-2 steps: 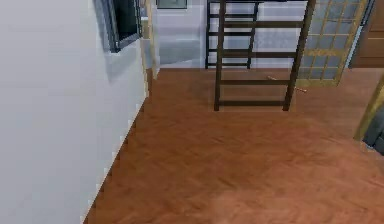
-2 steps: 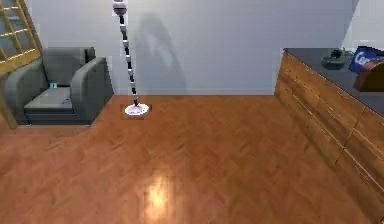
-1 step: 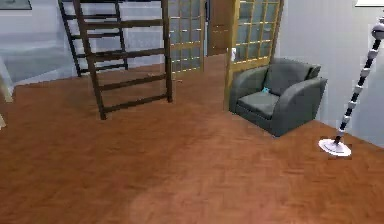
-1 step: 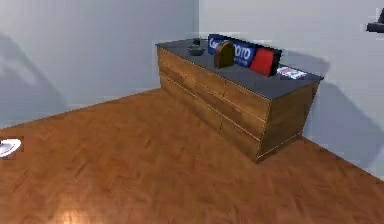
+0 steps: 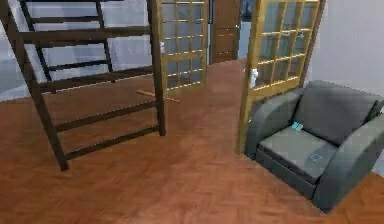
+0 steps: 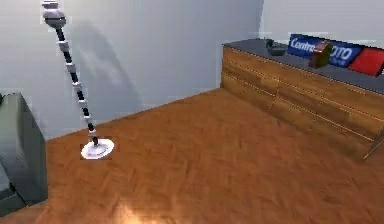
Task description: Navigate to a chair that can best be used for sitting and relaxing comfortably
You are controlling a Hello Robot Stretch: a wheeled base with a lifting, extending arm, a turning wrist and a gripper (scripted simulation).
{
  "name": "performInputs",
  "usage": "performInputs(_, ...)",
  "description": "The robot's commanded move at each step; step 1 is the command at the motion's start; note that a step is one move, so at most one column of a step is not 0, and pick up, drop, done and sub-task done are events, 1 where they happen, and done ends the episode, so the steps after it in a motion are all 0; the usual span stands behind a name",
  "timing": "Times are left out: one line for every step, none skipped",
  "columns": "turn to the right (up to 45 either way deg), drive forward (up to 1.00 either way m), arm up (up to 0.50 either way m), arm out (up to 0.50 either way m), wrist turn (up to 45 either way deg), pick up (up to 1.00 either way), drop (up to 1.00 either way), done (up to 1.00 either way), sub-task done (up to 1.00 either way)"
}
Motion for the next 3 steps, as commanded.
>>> performInputs(0.0, 1.0, 0.0, 0.0, 0.0, 0.0, 0.0, 0.0, 0.0)
performInputs(3.0, 0.0, 0.0, 0.0, 0.0, 0.0, 0.0, 0.0, 0.0)
performInputs(0.0, 0.9, 0.0, 0.0, 0.0, 0.0, 0.0, 0.0, 0.0)
